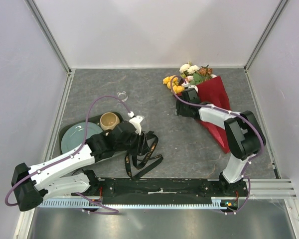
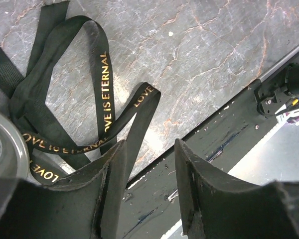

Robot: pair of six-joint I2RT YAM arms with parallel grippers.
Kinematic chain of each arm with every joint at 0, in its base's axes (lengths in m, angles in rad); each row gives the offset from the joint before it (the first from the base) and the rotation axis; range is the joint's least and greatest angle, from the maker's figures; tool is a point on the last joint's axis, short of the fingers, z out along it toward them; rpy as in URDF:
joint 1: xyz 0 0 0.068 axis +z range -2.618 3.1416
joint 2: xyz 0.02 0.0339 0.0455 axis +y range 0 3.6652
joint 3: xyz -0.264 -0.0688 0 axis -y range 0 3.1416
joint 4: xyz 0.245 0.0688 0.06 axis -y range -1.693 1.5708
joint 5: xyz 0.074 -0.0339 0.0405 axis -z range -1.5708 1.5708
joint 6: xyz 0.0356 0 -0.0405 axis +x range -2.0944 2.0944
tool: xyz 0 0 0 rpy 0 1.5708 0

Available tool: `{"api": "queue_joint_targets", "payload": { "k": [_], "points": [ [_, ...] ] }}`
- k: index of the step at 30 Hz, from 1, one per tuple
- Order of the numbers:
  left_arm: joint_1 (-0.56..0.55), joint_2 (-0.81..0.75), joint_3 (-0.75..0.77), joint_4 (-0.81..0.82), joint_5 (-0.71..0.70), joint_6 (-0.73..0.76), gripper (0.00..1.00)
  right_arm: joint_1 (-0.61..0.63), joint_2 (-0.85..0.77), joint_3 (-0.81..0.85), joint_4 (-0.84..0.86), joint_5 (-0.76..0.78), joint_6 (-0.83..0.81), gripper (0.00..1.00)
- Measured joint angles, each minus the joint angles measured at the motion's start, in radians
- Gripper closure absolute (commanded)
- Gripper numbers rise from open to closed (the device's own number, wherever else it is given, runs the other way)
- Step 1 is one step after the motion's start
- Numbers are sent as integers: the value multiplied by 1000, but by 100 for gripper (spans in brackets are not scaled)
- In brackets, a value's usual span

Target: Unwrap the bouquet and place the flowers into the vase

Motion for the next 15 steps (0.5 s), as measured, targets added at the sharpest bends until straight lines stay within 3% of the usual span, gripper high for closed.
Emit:
{"api": "queue_joint_targets", "payload": {
  "k": [4,8,15],
  "points": [
    [0,28,15,26,13,16,49,47,-130,-6,-78,-72,-3,23],
    [0,60,25,59,27,31,48,65,-385,-32,-148,-61,-8,22],
    [0,87,37,95,72,53,47,-174,-768,-53,-243,175,40,18]
  ]
}}
